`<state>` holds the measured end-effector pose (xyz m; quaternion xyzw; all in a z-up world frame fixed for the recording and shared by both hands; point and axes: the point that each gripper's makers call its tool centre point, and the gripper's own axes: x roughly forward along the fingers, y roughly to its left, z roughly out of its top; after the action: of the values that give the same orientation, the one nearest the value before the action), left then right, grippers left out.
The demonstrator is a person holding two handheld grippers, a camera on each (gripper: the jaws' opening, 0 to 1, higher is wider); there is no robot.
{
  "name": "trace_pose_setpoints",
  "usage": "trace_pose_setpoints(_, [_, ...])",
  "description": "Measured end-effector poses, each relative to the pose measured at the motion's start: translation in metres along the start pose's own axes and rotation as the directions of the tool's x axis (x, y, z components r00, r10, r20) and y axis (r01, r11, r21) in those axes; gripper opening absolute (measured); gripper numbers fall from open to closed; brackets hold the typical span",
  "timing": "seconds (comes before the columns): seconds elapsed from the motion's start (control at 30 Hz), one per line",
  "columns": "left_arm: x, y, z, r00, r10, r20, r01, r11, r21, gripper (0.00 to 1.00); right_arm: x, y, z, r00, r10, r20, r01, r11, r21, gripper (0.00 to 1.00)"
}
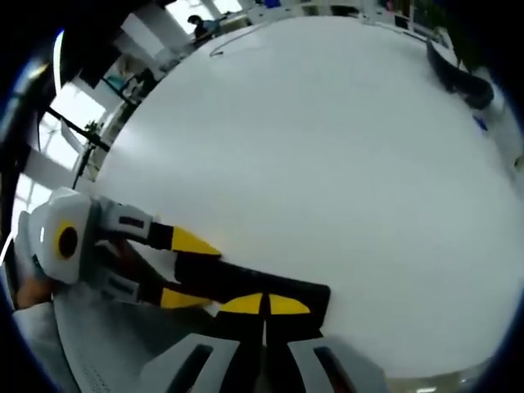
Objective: Press the specified remote control buttons in sequence, fully releasing each button before pressing the next.
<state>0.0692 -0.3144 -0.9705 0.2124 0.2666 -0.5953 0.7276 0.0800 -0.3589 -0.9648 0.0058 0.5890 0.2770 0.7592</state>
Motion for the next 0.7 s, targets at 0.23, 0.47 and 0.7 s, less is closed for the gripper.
trace_pose_setpoints(0.23, [0.000, 0.000, 0.000, 1.000, 0.001, -0.001, -0.001, 1.000, 0.001, 0.25, 0.001, -0.002, 0.001, 1.000, -0.014, 0.008, 0.014, 1.000, -0.012, 0.00])
trace_pose_setpoints(0.47, [0.000, 0.000, 0.000, 1.000, 0.001, -0.002, -0.001, 1.000, 0.001, 0.25, 0.001, -0.002, 0.002, 1.000, 0.001, -0.017, -0.001, 1.000, 0.005, 0.00])
trace_pose_setpoints(0.7, [0.000, 0.000, 0.000, 1.000, 0.000, 0.003, 0.000, 1.000, 0.000, 0.25, -0.005, 0.001, 0.013, 0.998, 0.037, 0.056, -0.041, 0.996, 0.083, 0.00])
